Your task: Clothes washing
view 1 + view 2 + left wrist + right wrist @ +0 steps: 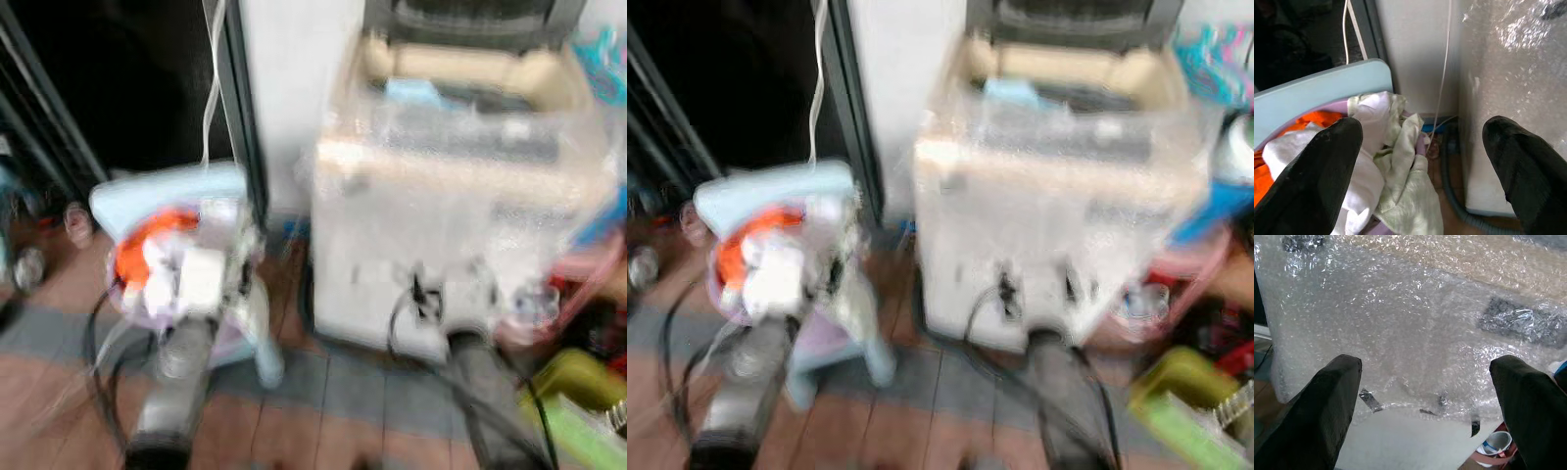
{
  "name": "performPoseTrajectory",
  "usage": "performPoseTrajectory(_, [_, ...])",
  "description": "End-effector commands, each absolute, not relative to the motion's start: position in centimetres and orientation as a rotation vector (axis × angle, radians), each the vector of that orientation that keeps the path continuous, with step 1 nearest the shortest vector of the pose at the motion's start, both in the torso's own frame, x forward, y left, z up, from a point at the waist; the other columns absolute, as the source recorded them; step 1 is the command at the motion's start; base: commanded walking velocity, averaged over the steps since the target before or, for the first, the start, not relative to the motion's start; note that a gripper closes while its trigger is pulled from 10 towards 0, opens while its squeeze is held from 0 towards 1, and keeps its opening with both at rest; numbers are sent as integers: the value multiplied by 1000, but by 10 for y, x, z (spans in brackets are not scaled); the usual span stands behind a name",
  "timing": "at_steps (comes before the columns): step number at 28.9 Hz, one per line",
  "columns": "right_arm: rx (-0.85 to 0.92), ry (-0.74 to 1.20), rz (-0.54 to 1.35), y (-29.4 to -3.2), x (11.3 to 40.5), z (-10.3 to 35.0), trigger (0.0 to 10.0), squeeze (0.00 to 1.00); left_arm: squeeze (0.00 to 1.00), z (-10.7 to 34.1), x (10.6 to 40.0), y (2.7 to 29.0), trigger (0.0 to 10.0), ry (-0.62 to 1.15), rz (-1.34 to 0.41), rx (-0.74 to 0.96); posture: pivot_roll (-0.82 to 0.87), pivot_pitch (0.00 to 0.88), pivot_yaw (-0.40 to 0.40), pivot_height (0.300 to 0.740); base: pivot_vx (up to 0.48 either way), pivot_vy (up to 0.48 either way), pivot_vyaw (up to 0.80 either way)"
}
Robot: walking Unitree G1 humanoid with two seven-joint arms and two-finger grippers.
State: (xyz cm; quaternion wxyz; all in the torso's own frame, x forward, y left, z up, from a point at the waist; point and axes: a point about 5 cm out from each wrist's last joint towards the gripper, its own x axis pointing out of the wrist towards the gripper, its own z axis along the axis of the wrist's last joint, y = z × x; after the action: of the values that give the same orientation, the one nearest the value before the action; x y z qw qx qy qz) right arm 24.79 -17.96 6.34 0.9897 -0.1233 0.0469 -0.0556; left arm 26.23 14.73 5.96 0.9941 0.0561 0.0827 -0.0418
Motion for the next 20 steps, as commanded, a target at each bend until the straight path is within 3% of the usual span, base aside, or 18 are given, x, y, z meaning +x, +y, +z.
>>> performPoseTrajectory(1, [-236,76,-95,-174,249,65,10000,0,0,54,258,159,10000,189,-62,116,-74,0,57,740,0,0,0])
performPoseTrajectory(20, [-246,46,-43,-174,249,69,10000,0,0,48,248,167,10000,190,-40,113,-56,0,26,740,0,0,0])
